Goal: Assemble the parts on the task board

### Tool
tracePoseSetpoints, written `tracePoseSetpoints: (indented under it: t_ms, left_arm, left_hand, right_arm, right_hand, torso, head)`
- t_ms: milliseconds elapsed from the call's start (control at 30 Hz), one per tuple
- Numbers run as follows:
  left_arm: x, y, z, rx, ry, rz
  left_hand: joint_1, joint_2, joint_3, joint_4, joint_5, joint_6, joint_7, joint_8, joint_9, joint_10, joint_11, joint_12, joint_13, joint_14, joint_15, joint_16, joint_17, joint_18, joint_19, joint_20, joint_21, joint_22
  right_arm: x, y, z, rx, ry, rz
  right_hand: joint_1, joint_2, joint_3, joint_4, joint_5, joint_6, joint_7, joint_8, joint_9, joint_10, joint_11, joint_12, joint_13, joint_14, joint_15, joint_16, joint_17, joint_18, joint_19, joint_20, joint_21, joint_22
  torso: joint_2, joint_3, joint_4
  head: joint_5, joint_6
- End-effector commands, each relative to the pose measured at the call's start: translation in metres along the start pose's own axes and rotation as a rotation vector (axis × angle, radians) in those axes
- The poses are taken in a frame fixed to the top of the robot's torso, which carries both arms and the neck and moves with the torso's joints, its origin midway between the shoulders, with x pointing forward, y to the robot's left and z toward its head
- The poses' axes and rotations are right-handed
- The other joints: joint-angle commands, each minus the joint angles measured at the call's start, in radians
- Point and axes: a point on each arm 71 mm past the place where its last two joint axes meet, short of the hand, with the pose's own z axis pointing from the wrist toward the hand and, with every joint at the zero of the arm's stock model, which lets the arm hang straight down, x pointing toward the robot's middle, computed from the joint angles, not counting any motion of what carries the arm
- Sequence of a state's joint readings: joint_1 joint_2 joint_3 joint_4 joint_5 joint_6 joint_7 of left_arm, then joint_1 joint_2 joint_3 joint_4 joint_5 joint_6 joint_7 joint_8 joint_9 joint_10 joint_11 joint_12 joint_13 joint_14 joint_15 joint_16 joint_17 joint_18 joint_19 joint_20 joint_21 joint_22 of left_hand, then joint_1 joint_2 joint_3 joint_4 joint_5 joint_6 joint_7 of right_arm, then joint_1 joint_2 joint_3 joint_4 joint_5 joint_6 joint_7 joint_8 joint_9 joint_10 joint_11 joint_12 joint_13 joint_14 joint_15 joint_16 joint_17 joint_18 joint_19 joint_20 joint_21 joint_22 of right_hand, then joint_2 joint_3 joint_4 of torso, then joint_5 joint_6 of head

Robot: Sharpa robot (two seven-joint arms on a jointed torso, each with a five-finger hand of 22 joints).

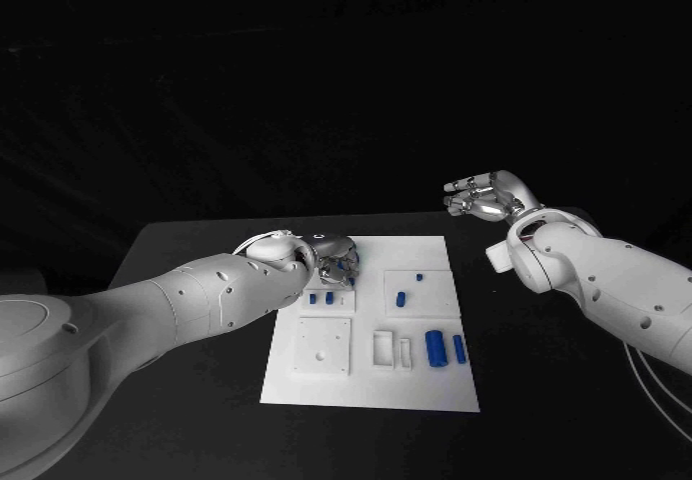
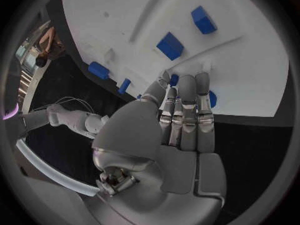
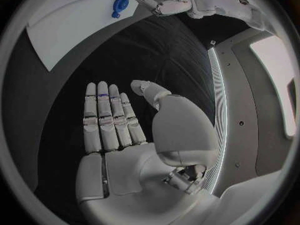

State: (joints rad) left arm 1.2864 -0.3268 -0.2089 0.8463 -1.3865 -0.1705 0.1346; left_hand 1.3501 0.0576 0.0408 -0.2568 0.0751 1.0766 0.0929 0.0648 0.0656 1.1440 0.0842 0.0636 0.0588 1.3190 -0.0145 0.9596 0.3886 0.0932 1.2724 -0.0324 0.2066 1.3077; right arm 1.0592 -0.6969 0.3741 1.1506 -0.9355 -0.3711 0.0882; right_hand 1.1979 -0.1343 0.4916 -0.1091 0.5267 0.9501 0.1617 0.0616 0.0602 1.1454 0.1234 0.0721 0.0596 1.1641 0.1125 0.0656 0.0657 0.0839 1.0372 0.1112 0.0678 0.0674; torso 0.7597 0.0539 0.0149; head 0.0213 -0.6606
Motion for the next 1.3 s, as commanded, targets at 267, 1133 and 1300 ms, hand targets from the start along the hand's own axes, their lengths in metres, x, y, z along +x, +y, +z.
tracePoseSetpoints:
  t_ms: [267, 1133, 1300]
  left_arm:
    - [0.0035, -0.0008, 0.0006, 0.006, 0.013, -0.002]
    - [0.0077, 0.0044, 0.0015, -0.027, 0.019, -0.022]
    - [0.0082, 0.0029, 0.0019, -0.018, 0.008, -0.024]
  left_hand:
    - [-0.015, 0.024, 0.040, -0.010, 0.008, 0.024, 0.015, -0.003, -0.001, 0.047, -0.011, -0.006, -0.001, 0.016, -0.007, 0.026, 0.004, 0.008, 0.010, -0.007, 0.035, 0.022]
    - [-0.015, -0.005, 0.207, 0.042, 0.005, 0.029, 0.020, -0.003, -0.001, 0.056, -0.014, -0.006, -0.001, 0.039, -0.012, 0.033, 0.002, 0.014, -0.008, -0.011, 0.103, 0.020]
    - [-0.012, -0.005, 0.210, 0.050, 0.004, 0.052, 0.013, -0.001, 0.001, 0.081, -0.023, -0.006, -0.001, 0.048, -0.017, 0.040, 0.005, 0.012, -0.002, -0.015, 0.111, 0.021]
  right_arm:
    - [0.0025, 0.0035, 0.0002, -0.017, 0.018, 0.011]
    - [0.0051, 0.0056, 0.0013, -0.020, 0.023, 0.013]
    - [0.0068, 0.0058, 0.0020, -0.020, 0.025, 0.015]
  right_hand:
    - [0.002, -0.010, -0.001, 0.006, 0.001, -0.009, 0.001, -0.001, 0.001, -0.006, 0.002, -0.004, -0.001, -0.001, 0.003, -0.003, -0.001, 0.002, -0.007, 0.003, 0.002, -0.001]
    - [0.003, -0.010, -0.002, 0.011, 0.001, -0.004, 0.001, -0.001, 0.001, -0.005, 0.001, -0.004, -0.001, 0.001, 0.003, -0.002, -0.001, 0.002, -0.006, 0.003, 0.003, -0.001]
    - [0.003, -0.010, -0.002, 0.011, 0.001, -0.004, 0.001, -0.001, 0.001, -0.005, 0.001, -0.004, -0.001, 0.001, 0.003, -0.002, -0.001, 0.002, -0.006, 0.003, 0.003, -0.001]
  torso:
    - [0.002, 0.0010, -0.0025]
    - [0.005, 0.0009, -0.0007]
    - [0.004, 0.0018, -0.0005]
  head:
    - [0.001, 0.004]
    - [-0.001, -0.002]
    - [0.001, -0.002]
